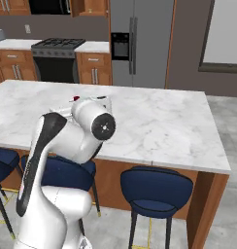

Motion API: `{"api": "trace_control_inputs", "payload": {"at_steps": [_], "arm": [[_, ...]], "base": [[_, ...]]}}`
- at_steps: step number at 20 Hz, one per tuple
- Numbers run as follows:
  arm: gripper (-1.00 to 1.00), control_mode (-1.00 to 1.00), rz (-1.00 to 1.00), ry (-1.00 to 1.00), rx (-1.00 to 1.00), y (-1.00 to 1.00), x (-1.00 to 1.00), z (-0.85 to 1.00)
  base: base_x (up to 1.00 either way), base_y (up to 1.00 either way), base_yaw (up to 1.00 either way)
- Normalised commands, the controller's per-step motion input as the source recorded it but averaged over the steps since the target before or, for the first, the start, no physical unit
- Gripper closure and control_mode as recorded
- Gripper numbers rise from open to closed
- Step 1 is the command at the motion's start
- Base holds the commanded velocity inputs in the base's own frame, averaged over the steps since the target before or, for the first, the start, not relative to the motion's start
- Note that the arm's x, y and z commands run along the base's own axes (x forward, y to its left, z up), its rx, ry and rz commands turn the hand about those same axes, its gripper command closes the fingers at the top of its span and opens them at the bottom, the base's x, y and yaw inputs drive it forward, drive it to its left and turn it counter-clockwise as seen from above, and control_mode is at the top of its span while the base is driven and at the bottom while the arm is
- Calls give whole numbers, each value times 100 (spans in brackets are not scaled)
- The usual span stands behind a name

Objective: Get the candle and the liquor from the cabinet and move them to the dining counter.

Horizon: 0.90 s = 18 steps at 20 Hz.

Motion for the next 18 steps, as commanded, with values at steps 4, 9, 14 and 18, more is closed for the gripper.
{"api": "trace_control_inputs", "payload": {"at_steps": [4, 9, 14, 18], "arm": [[100, -100, 54, 1, 1, 0, 65, -40], [100, -100, 49, 1, 0, 0, 68, -28], [100, -100, 22, 2, 0, 5, 56, -2], [100, -100, 13, 2, 0, 9, 56, 0]], "base": [[0, 0, 0], [0, 0, 0], [0, 0, 0], [0, 0, 0]]}}
